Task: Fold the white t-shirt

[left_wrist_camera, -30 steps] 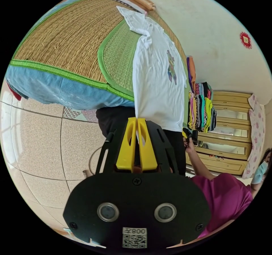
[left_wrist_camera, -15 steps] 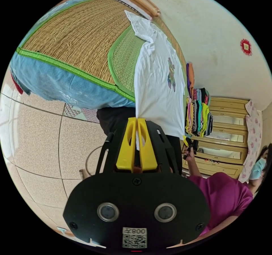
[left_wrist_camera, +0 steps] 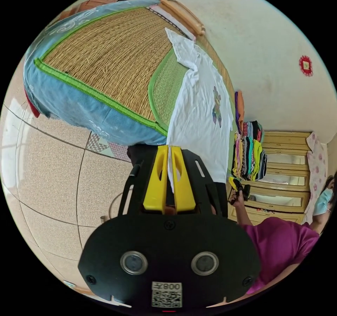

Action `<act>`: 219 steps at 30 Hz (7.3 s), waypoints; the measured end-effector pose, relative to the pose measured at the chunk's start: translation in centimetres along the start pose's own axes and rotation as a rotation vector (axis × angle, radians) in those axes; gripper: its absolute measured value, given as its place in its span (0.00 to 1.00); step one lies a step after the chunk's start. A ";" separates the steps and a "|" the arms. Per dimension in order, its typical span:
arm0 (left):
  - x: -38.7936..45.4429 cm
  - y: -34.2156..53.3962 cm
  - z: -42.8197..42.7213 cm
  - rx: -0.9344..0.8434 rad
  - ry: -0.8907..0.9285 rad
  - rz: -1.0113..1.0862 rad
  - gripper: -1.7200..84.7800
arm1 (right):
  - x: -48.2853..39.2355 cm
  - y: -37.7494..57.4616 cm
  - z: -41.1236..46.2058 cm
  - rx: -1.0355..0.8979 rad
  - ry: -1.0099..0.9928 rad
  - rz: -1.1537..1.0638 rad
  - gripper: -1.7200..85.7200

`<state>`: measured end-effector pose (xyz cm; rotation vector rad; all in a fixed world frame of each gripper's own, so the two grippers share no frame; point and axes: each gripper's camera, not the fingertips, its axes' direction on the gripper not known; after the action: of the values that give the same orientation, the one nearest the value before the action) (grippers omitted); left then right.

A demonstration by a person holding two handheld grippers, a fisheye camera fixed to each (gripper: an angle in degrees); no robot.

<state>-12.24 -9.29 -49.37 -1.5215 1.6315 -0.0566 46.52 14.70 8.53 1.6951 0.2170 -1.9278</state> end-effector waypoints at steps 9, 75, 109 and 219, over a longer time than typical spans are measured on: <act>18.0 -11.6 15.4 -0.154 0.071 0.389 0.05 | -11.6 -11.9 7.2 0.112 0.222 -0.292 0.11; 55.0 -54.4 62.4 -0.212 -0.056 0.969 0.05 | -16.1 -25.3 22.4 -0.036 0.015 -0.682 0.03; 51.0 -56.3 62.4 -0.232 -0.143 1.019 0.02 | -14.6 -31.3 24.9 -0.131 0.118 -0.607 0.02; 4.1 -20.7 -6.9 0.544 -0.351 0.462 0.04 | -65.2 -26.6 64.9 -0.379 -0.035 -1.194 0.03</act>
<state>0.35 -21.39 -35.64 -0.6819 1.4840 0.0197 -19.93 25.88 76.63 1.3262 1.7722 -2.4014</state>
